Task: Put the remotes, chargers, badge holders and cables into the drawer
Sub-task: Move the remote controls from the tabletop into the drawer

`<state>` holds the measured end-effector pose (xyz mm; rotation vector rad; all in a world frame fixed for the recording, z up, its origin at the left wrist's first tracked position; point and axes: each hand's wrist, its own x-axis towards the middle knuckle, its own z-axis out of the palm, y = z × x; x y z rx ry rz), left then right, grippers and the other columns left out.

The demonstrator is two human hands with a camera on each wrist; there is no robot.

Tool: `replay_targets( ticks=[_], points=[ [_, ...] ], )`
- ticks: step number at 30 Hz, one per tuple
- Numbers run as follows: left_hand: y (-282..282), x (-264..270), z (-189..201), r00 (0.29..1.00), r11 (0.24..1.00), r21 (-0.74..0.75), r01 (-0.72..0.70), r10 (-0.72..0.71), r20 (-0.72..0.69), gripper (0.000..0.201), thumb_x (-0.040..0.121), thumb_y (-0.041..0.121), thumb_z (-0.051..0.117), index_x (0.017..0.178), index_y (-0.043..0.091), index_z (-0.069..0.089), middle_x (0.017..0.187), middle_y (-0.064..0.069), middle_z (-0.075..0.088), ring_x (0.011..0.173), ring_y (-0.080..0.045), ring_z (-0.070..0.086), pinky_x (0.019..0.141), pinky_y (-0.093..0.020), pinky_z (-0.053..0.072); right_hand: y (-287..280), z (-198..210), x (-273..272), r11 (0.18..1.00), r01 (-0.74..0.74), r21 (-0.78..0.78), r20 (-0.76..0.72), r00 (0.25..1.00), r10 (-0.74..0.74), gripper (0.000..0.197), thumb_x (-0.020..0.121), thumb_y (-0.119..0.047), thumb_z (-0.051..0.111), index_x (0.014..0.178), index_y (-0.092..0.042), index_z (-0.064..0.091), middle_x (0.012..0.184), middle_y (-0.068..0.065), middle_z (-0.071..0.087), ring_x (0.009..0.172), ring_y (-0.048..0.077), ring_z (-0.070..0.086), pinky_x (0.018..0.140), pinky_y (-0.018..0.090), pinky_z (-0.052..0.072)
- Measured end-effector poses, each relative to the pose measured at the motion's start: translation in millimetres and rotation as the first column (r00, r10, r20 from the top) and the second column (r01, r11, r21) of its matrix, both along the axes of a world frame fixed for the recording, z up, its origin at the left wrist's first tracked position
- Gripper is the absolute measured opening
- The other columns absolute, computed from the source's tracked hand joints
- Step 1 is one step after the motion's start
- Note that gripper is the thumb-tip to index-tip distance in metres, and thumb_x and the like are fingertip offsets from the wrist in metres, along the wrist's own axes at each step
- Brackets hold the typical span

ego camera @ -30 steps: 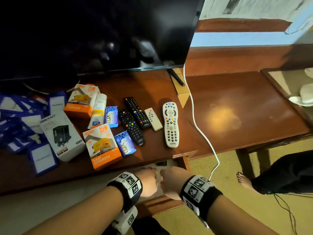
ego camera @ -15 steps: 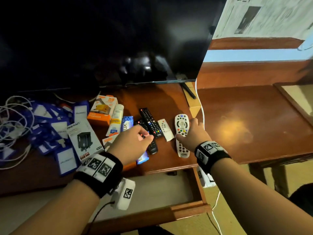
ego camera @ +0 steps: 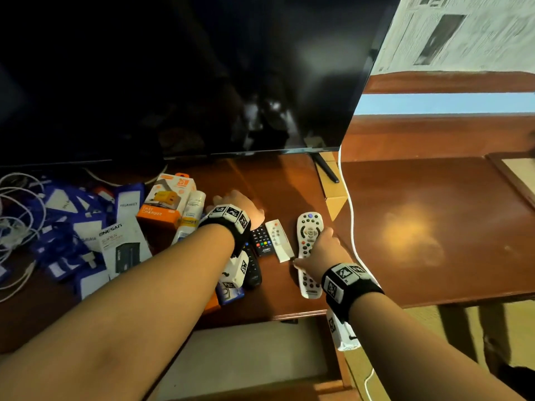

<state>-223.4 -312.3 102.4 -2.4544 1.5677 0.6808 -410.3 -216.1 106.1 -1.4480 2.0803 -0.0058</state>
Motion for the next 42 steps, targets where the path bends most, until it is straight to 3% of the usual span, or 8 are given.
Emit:
replay_targets(
  ticks=[8, 12, 18, 22, 25, 29, 35, 42],
  points=[
    [-18, -14, -19, 1.000, 0.999, 0.034, 0.025, -0.024, -0.014, 0.089, 0.077, 0.068, 0.066, 0.142, 0.010, 0.047, 0.139, -0.011, 0.053, 0.130, -0.038, 0.047, 0.098, -0.049, 0.046, 24, 15, -9, 0.986, -0.013, -0.164, 0.195, 0.980, 0.046, 0.106, 0.071, -0.036, 0.085, 0.153, -0.023, 0.020, 0.142, 0.002, 0.046, 0.115, 0.023, 0.063, 0.094, 0.047, 0.059],
    [-11, -24, -10, 0.988, 0.979, -0.134, 0.151, -0.146, 0.044, 0.070, 0.089, 0.058, 0.063, 0.131, 0.003, 0.050, 0.123, -0.013, 0.065, 0.115, -0.035, 0.061, 0.097, -0.045, 0.051, 60, 29, -13, 0.966, -0.062, -0.252, 0.307, 0.941, 0.140, 0.108, 0.071, -0.036, 0.084, 0.153, -0.039, 0.013, 0.145, -0.008, 0.046, 0.116, 0.014, 0.062, 0.090, 0.041, 0.061],
    [18, -17, 60, 0.982, 0.905, -0.425, 0.029, -0.105, -0.155, 0.065, 0.091, 0.049, 0.062, 0.136, 0.005, 0.046, 0.132, -0.018, 0.057, 0.119, -0.039, 0.061, 0.083, -0.041, 0.049, 126, 41, -14, 0.941, -0.187, -0.284, 0.252, 0.932, 0.261, 0.104, 0.076, -0.040, 0.083, 0.153, -0.040, 0.013, 0.140, -0.020, 0.044, 0.114, 0.005, 0.061, 0.092, 0.029, 0.059],
    [66, 10, 111, 0.936, 0.804, -0.594, -0.033, -0.183, -0.300, 0.054, 0.089, 0.054, 0.059, 0.125, 0.014, 0.052, 0.115, -0.008, 0.062, 0.101, -0.030, 0.064, 0.074, -0.035, 0.046, 153, 38, -10, 0.909, -0.317, -0.271, 0.141, 0.921, 0.363, 0.099, 0.078, -0.037, 0.081, 0.152, -0.041, 0.015, 0.135, -0.020, 0.044, 0.113, 0.002, 0.058, 0.086, 0.016, 0.051],
    [124, 39, 125, 0.886, 0.725, -0.685, -0.067, -0.272, -0.375, 0.051, 0.090, 0.052, 0.062, 0.131, 0.021, 0.054, 0.113, 0.001, 0.063, 0.100, -0.018, 0.062, 0.079, -0.032, 0.048, 167, 31, -2, 0.863, -0.459, -0.211, 0.042, 0.878, 0.477, 0.097, 0.075, -0.035, 0.079, 0.149, -0.048, 0.019, 0.138, -0.018, 0.045, 0.114, 0.008, 0.058, 0.082, 0.019, 0.050],
    [207, 79, 108, 0.831, 0.715, -0.696, -0.062, -0.349, -0.433, 0.074, 0.089, 0.048, 0.070, 0.154, 0.025, 0.043, 0.115, 0.007, 0.061, 0.096, -0.008, 0.062, 0.083, -0.028, 0.053, 180, 9, 12, 0.771, -0.631, -0.084, -0.082, 0.776, 0.626, 0.097, 0.075, -0.037, 0.079, 0.151, -0.049, 0.019, 0.135, -0.014, 0.047, 0.118, 0.019, 0.057, 0.090, 0.040, 0.056],
    [282, 126, 67, 0.755, 0.704, -0.693, 0.154, -0.536, -0.377, 0.066, 0.082, 0.047, 0.072, 0.141, 0.022, 0.058, 0.111, 0.014, 0.058, 0.094, -0.004, 0.061, 0.081, -0.029, 0.058, 168, -23, 35, 0.726, -0.683, 0.077, -0.125, 0.716, 0.687, 0.087, 0.081, -0.027, 0.080, 0.154, -0.030, 0.032, 0.151, -0.005, 0.041, 0.136, 0.027, 0.046, 0.111, 0.034, 0.040],
    [309, 144, 44, 0.707, 0.708, -0.628, 0.324, -0.622, -0.336, 0.068, 0.077, 0.052, 0.069, 0.140, 0.027, 0.061, 0.125, 0.018, 0.059, 0.107, -0.002, 0.063, 0.091, -0.023, 0.057, 139, -55, 52, 0.648, -0.673, 0.358, -0.107, 0.660, 0.744, 0.095, 0.080, -0.022, 0.086, 0.156, -0.023, 0.029, 0.149, 0.009, 0.044, 0.133, 0.039, 0.051, 0.109, 0.044, 0.045]
  ],
)
